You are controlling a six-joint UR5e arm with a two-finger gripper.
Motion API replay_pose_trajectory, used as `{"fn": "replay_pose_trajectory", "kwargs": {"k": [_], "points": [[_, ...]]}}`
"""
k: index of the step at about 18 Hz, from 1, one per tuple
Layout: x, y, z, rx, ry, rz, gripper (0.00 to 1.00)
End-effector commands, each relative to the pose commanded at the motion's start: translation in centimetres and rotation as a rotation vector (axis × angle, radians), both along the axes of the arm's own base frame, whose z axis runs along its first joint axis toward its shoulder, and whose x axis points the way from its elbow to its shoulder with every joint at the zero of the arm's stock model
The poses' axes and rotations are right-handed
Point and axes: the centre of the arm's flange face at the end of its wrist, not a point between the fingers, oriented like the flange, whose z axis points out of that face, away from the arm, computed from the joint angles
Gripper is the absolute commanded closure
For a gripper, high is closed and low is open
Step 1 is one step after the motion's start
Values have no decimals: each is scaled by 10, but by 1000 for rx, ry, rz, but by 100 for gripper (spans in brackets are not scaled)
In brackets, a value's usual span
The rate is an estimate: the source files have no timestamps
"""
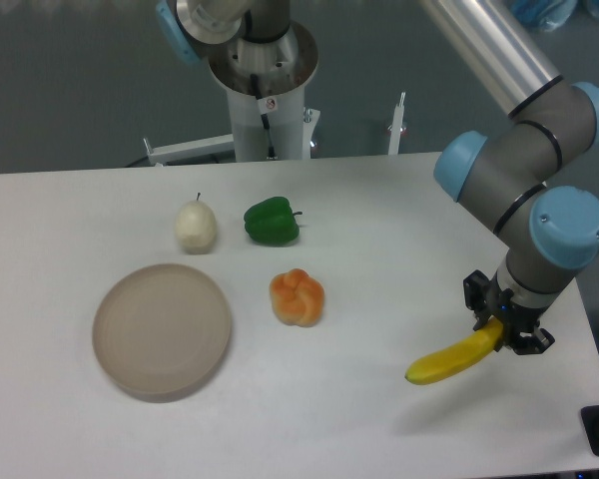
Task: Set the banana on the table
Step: 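Carry the yellow banana in the gripper, moving it toward the plate and lowering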
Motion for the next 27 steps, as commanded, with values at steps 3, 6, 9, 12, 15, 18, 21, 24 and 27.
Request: {"fn": "replay_pose_trajectory", "kwargs": {"k": [3,6,9,12,15,18,21,24,27], "points": [[9,12,-4,17,2,-17,100],[24,37,-14,65,33,-16,100],[33,52,-18,82,40,-29,100],[66,76,-31,138,36,-92,100],[97,88,-43,176,38,-130,100],[124,97,-59,199,56,-167,99],[154,100,-64,186,41,-201,95],[175,99,-70,172,25,-220,91],[186,97,-73,163,16,-236,87]]}}
